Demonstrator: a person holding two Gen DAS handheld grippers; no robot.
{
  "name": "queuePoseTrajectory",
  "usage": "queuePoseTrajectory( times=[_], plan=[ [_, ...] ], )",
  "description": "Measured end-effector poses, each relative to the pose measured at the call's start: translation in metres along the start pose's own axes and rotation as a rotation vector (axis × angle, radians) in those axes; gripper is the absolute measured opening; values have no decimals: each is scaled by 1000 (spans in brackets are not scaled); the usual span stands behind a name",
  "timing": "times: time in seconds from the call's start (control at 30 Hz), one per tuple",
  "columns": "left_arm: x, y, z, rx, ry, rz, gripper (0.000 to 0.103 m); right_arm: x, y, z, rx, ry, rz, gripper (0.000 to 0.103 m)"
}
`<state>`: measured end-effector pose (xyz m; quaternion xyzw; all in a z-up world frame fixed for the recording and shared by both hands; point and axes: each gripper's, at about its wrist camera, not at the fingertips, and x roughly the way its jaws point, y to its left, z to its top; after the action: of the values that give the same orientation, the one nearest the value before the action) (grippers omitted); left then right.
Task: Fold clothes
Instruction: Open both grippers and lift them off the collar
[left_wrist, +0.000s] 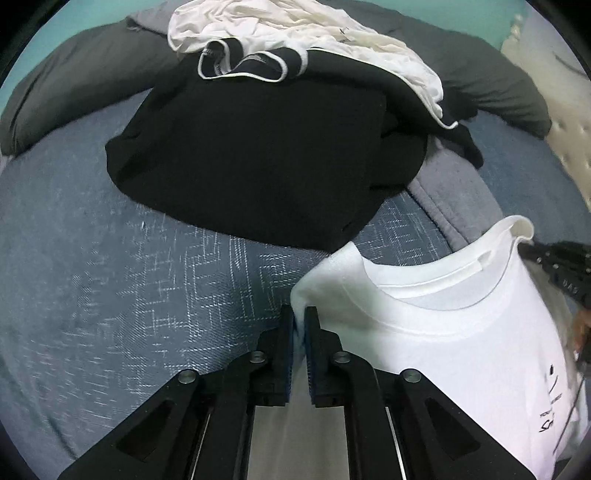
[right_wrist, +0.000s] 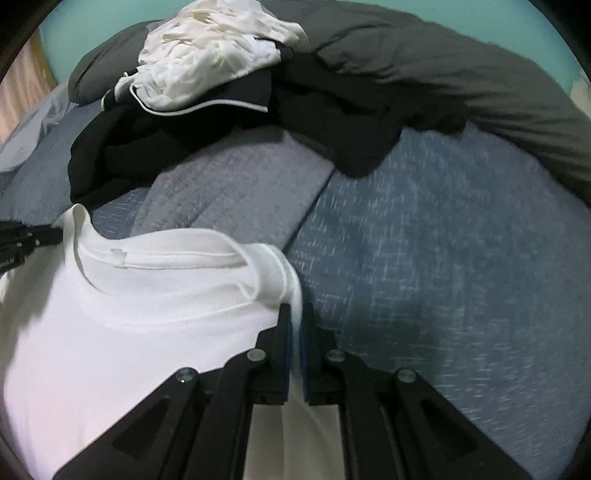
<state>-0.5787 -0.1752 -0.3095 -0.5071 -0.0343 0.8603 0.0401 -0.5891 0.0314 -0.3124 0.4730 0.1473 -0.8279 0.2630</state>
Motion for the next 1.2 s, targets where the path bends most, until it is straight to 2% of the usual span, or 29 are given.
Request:
queuePoseTrajectory(
  times=[0.03, 0.07, 0.1, 0.13, 0.17, 0.2, 0.33, 0.47, 0.6, 0.63, 0.7, 0.8, 0.9, 1.03, 1.07, 1.2],
  plan=[
    [-3, 4, -1, -21, -6, -17, 14, 0, -1, -1, 3, -5, 7, 5],
    [-7, 8, -1, -41, -14, -28, 24, -1, -3, -2, 7, -13, 11, 6],
    [-14, 12, -1, -56, -28, -30, 31, -4, -6, -3, 16, -23, 12, 13],
    [-22, 16, -2, -69, -42, -36, 32, -7, -10, -4, 28, -31, 9, 19],
    [-29, 20, -3, -82, -53, -48, 34, -12, -14, -5, 47, -39, -1, 35],
    [-39, 23, -5, -95, -63, -59, 35, -19, -19, -7, 71, -53, -9, 42],
    [-80, 33, -28, -116, -96, -80, 40, -54, -36, -24, 130, -93, -31, 43],
    [-111, 33, -57, -132, -92, -97, 53, -90, -35, -58, 149, -105, 28, 43],
    [-141, 28, -100, -122, -62, -108, 54, -128, -28, -93, 191, -124, 63, 45],
    [-148, 26, -111, -117, -54, -108, 55, -139, -27, -105, 197, -125, 90, 45],
    [-159, 24, -130, -107, -44, -105, 62, -157, -26, -124, 199, -115, 109, 52],
    [-177, 22, -162, -101, -34, -101, 64, -184, -31, -157, 208, -93, 131, 53],
    [-191, 20, -191, -126, -23, -118, 74, -210, -44, -187, 255, -83, 123, 53],
    [-209, 8, -227, -131, -14, -131, 76, -233, -55, -222, 349, -97, 127, 56],
    [-215, 5, -235, -130, -13, -132, 79, -238, -57, -232, 365, -102, 121, 59],
    [-241, -11, -268, -131, -40, -121, 92, -259, -66, -275, 437, -97, 110, 59]
  ],
)
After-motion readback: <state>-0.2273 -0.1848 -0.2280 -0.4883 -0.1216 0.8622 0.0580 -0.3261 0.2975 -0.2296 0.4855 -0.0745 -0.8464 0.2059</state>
